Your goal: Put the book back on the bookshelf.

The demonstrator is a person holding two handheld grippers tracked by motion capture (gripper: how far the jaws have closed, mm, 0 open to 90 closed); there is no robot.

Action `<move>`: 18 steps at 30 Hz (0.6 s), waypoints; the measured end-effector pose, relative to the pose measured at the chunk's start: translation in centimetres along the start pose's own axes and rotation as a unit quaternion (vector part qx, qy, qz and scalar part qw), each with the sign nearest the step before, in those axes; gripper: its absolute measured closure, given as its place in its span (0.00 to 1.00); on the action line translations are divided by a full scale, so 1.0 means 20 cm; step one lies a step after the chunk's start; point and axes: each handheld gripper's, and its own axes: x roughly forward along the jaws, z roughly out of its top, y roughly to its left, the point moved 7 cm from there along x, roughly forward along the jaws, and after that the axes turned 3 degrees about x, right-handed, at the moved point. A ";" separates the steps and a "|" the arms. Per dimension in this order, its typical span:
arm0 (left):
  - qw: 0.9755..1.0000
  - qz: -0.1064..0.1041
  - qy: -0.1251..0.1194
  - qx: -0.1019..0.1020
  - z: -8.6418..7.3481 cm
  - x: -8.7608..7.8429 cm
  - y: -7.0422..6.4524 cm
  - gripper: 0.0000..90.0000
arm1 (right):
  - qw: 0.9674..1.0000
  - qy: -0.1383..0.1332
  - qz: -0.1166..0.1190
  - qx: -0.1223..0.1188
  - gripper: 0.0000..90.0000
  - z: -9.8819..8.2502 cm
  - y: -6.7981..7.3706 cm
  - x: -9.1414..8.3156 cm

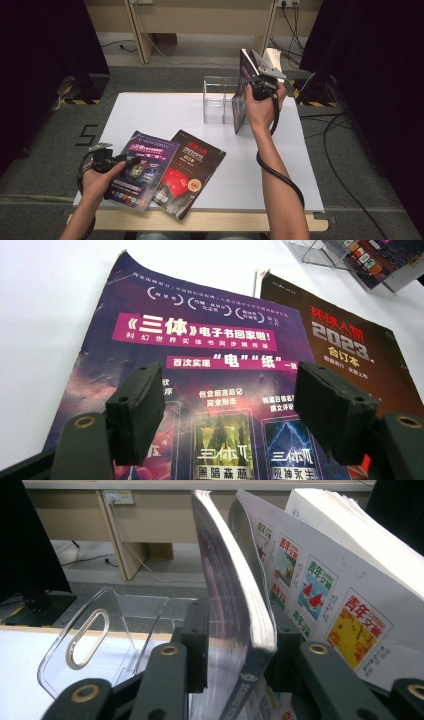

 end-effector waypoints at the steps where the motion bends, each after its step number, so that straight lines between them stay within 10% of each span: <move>1: 1.000 0.000 0.001 0.000 0.00 0.00 0.00 0.30 | 1.000 0.000 0.000 0.000 0.75 0.00 0.00 0.00; 18: 1.000 -0.001 0.002 0.003 0.00 0.01 -0.01 0.30 | 1.000 0.001 0.004 -0.002 0.69 -0.05 -0.02 -0.06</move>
